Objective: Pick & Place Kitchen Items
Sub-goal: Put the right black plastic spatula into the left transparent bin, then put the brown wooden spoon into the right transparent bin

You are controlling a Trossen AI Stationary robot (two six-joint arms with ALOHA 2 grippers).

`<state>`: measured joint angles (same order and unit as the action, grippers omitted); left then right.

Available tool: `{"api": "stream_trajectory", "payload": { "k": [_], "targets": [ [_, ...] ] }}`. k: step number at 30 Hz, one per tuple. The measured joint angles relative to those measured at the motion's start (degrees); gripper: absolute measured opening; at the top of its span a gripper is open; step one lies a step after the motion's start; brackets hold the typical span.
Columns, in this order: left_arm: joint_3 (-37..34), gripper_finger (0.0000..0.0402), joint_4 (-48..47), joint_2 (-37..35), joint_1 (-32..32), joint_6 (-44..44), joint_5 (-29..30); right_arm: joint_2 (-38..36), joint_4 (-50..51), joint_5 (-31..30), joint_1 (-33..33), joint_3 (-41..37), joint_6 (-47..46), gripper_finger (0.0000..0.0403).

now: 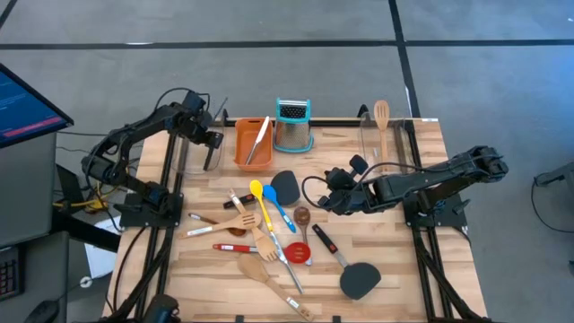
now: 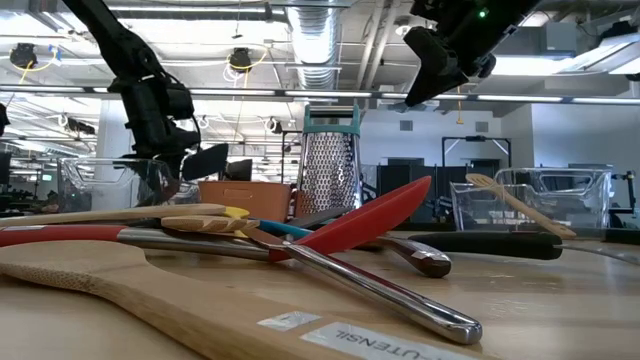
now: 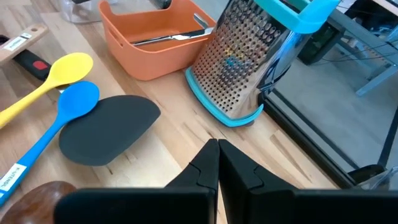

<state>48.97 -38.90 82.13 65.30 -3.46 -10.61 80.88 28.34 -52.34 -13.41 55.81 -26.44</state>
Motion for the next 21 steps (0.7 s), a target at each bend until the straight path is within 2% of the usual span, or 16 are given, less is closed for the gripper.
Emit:
{"api": "stream_trajectory", "payload": {
  "k": [4,8,13,21],
  "targets": [
    [0.00,0.0177,-0.01,-0.88,0.00,1.30,-0.15,0.00,-0.02,0.00,0.00,0.00,1.04,0.0001],
    [0.00,0.0177,0.06,-3.69,0.98,3.00,-1.39,0.00,-0.02,0.00,0.00,0.00,1.33,0.0001],
    [0.00,0.0165,0.51,-9.19,2.46,3.01,-4.74,0.00,-0.04,0.00,0.00,0.00,1.36,0.0001],
    [0.02,0.0131,3.39,-20.84,2.64,3.01,-5.81,0.00,-0.09,0.00,0.00,0.00,1.49,0.0001]
  ]
}}
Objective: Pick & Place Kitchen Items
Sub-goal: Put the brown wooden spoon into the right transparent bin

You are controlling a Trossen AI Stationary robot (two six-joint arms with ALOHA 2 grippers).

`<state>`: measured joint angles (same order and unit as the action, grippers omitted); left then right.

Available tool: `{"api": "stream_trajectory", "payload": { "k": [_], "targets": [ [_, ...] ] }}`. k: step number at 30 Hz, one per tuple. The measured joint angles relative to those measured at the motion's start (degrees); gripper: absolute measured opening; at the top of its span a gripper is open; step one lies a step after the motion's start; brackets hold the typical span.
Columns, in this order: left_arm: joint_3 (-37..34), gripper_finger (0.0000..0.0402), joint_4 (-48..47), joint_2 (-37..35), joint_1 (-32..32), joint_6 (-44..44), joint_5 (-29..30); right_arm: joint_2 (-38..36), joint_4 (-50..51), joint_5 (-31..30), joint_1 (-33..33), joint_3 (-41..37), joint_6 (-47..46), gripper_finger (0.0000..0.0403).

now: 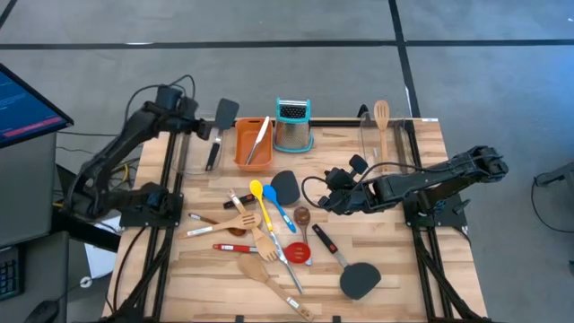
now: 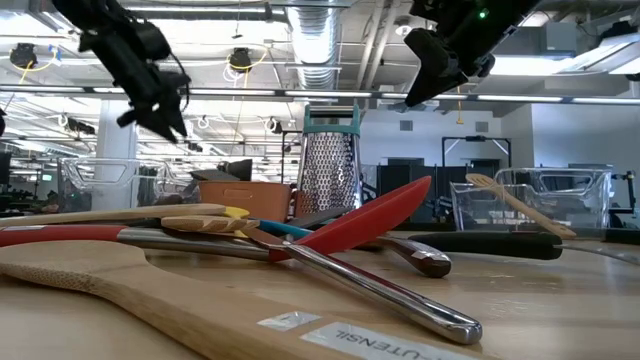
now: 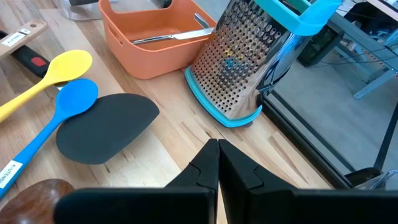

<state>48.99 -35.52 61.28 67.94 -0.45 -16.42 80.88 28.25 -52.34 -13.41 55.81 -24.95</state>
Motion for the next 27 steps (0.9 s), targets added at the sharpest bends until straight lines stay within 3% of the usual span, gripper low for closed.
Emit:
{"api": "stream_trajectory", "payload": {
  "k": [15,20,27],
  "targets": [
    [0.02,0.0044,2.22,-14.20,-3.00,-3.16,-1.18,0.00,-0.07,0.00,0.00,0.00,0.00,0.0001],
    [0.02,0.0005,2.51,-18.50,-7.67,-2.74,-1.31,0.00,-0.07,-0.02,0.02,0.00,0.00,0.0001],
    [0.02,0.0002,3.21,-24.77,-18.69,-2.88,-1.36,0.00,-0.07,-0.08,0.02,0.00,0.00,0.0001]
  ]
}}
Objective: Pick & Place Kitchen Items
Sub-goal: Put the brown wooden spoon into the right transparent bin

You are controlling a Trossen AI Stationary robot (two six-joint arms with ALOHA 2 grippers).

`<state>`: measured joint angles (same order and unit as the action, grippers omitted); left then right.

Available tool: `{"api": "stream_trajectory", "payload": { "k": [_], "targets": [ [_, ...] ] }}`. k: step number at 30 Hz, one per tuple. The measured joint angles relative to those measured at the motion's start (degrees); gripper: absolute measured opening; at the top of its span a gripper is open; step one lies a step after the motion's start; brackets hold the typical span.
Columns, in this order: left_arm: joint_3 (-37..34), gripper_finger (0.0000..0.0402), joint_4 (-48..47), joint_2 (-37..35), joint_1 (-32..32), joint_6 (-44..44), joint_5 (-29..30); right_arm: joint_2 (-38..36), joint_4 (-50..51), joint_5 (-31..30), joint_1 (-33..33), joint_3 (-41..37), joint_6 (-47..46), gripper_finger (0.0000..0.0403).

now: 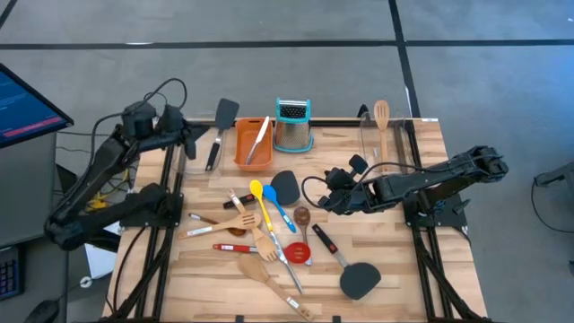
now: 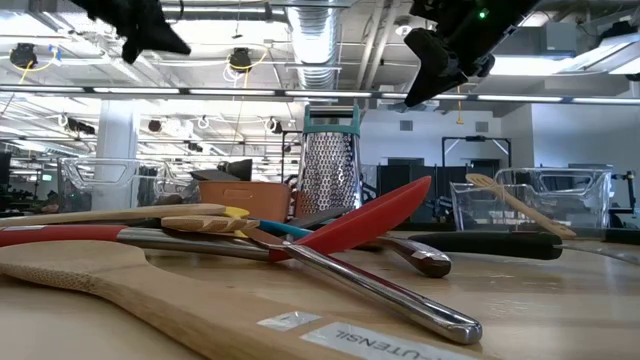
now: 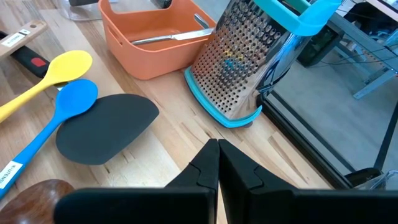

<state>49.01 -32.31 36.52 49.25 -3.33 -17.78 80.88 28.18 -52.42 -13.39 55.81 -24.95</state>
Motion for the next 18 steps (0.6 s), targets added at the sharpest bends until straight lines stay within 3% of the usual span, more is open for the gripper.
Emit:
{"api": "stream_trajectory", "payload": {
  "k": [10,18],
  "targets": [
    [0.00,0.0001,3.82,-2.74,-20.48,-0.56,1.42,0.00,-0.02,-0.10,0.00,0.00,0.00,0.0001],
    [0.00,0.0001,5.81,1.08,-35.35,-0.35,11.76,0.00,-0.02,-0.10,0.00,0.00,0.00,0.0001]
  ]
}}
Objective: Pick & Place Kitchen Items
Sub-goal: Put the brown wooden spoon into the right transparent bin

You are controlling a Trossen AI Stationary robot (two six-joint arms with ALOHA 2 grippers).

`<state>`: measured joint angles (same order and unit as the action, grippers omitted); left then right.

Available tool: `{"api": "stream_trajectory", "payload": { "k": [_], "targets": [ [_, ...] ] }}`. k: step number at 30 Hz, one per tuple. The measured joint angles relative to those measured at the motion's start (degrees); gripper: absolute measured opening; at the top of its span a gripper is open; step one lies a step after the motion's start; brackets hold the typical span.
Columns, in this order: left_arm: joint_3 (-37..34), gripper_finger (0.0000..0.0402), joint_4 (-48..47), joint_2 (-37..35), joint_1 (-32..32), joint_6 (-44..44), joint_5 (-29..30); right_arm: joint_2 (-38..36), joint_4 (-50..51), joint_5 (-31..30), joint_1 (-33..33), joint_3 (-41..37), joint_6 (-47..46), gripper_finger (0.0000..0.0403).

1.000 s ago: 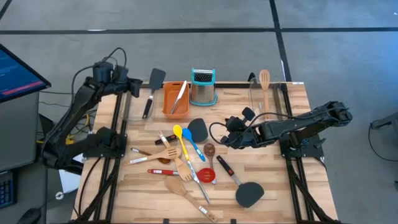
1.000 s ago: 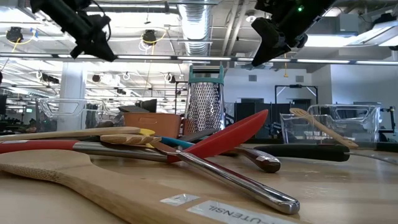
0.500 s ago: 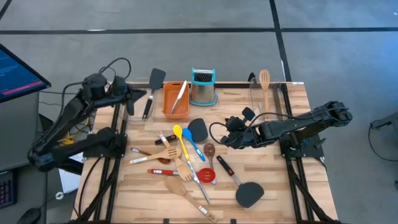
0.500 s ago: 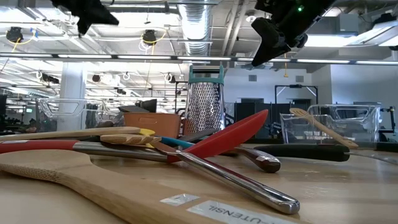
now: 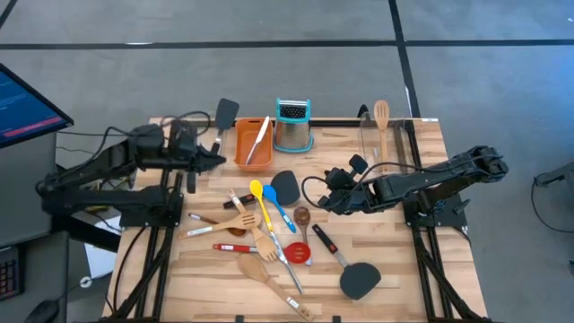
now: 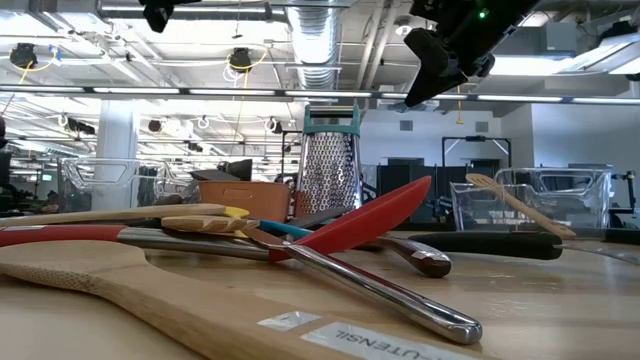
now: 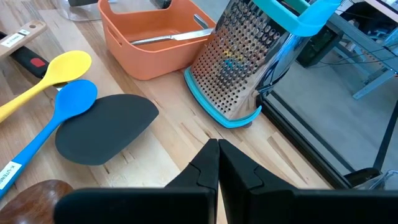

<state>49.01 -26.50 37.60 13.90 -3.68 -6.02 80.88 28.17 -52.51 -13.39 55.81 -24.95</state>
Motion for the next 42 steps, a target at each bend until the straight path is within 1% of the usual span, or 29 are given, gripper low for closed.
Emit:
{"api": "stream_trajectory", "payload": {
  "k": [4,10,18,24,27,37,42],
  "targets": [
    [0.00,0.0001,0.01,2.53,-5.09,0.02,3.14,0.00,0.03,0.00,0.00,0.00,0.02,0.0001],
    [0.00,0.0002,-0.06,5.65,-10.03,-0.37,3.35,0.00,0.07,0.00,0.00,0.00,0.02,0.0001],
    [0.00,0.0002,-0.30,8.93,-14.57,-5.61,3.54,0.00,0.08,0.00,0.00,0.00,0.02,0.0001],
    [0.00,0.0002,-0.21,11.12,-17.28,-5.79,3.69,0.00,0.08,0.00,0.00,0.00,0.02,0.0001],
    [0.00,0.0002,-0.09,11.97,-18.30,-5.81,5.13,0.00,0.06,0.00,0.00,0.00,0.02,0.0001],
    [-0.02,0.0002,-0.03,13.25,-20.70,-5.89,5.93,0.00,0.08,0.00,0.00,0.00,0.02,0.0001],
    [-0.02,0.0002,-0.02,13.23,-22.39,-8.41,8.60,0.00,0.08,0.00,0.00,0.00,0.02,0.0001]
  ]
}}
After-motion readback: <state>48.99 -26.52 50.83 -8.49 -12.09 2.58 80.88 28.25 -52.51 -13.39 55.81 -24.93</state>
